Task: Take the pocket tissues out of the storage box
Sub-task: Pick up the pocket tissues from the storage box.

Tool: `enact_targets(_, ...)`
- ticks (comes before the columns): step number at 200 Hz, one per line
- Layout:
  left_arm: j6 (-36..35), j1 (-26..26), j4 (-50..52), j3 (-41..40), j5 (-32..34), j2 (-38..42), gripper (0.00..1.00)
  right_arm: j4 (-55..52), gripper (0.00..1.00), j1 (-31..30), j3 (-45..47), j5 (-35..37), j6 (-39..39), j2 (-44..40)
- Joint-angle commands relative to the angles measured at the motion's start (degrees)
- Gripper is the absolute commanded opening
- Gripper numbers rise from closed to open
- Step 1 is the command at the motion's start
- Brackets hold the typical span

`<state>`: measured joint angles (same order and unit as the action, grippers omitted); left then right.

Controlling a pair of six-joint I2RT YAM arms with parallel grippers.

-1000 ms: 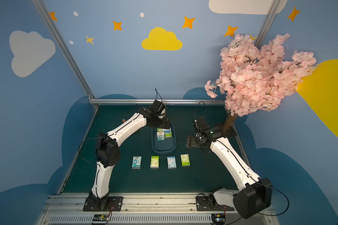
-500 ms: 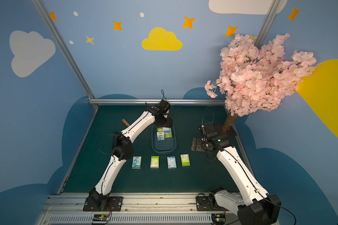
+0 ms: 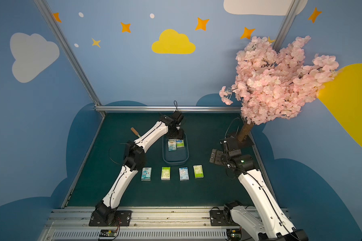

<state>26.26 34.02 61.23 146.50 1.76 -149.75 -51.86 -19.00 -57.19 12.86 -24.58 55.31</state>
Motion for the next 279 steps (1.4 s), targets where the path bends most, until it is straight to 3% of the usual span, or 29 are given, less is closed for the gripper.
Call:
enact_targets(1, 0.04, -0.28, 0.6, 1.25, 0.35, -1.04, 0.64, 1.11, 0.98, 0.46, 0.28, -0.11, 0.71, -0.38)
enact_targets(81, -1.01, -0.47, 0.7, 1.25, 0.0, 0.72, 0.47, 1.41, 0.98, 0.95, 0.24, -1.24, 0.94, -0.34)
enact_targets(186, -0.37, -1.07, 2.71, 1.16, -1.13, 9.0, 0.46, 5.03, 0.98, 1.67, 0.95, -5.12, 0.42, 0.18)
enact_targets(279, -1.71, -2.18, 7.72, -1.25, 0.3, 21.41, 0.46, 8.58, 0.98, 2.71, -0.88, -9.55, 0.15, 5.41)
